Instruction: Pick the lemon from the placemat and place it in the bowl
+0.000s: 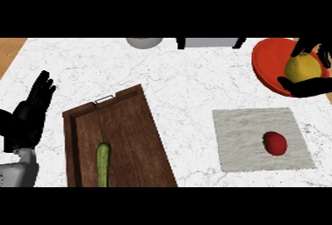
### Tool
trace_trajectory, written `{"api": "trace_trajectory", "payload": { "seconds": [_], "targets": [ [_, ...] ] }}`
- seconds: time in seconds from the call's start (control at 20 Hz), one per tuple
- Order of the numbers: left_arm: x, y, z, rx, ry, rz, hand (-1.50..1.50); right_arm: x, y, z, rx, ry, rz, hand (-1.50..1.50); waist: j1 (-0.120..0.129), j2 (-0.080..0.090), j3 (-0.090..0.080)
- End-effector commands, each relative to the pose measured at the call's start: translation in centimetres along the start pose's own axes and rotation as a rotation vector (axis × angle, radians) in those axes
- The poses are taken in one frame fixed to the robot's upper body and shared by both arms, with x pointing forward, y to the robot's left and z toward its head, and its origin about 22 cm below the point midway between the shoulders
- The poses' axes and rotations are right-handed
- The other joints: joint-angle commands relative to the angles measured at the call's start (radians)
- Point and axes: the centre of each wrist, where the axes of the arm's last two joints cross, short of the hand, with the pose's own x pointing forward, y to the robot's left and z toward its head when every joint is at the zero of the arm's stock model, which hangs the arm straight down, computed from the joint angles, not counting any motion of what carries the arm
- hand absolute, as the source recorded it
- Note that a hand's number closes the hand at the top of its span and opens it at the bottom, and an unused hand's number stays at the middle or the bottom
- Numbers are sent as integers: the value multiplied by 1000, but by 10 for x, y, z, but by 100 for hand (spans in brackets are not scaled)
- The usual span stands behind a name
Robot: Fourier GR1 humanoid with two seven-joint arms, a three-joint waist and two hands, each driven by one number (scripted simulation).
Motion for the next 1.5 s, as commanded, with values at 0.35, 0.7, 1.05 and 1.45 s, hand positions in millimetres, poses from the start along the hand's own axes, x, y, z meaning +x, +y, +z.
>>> {"api": "trace_trajectory", "payload": {
  "seconds": [0.35, 0.7, 1.05, 1.45],
  "targets": [
    [-1, -8, -8, -33, -13, 5, 0, -73, -1, -26, -4, 99, -128, 150, 29, 11, 1],
    [9, -12, -10, -40, -34, -2, 0, -116, 19, -34, -31, 112, -144, 150, 51, 19, 3],
    [0, -26, 1, -66, -45, 7, 0, -127, 23, -39, -43, 139, -121, 150, 77, 29, 4],
    [7, -22, -12, -91, -51, 17, 0, -154, 15, -16, 258, 323, -53, -150, 97, 44, 6]
  ]
}}
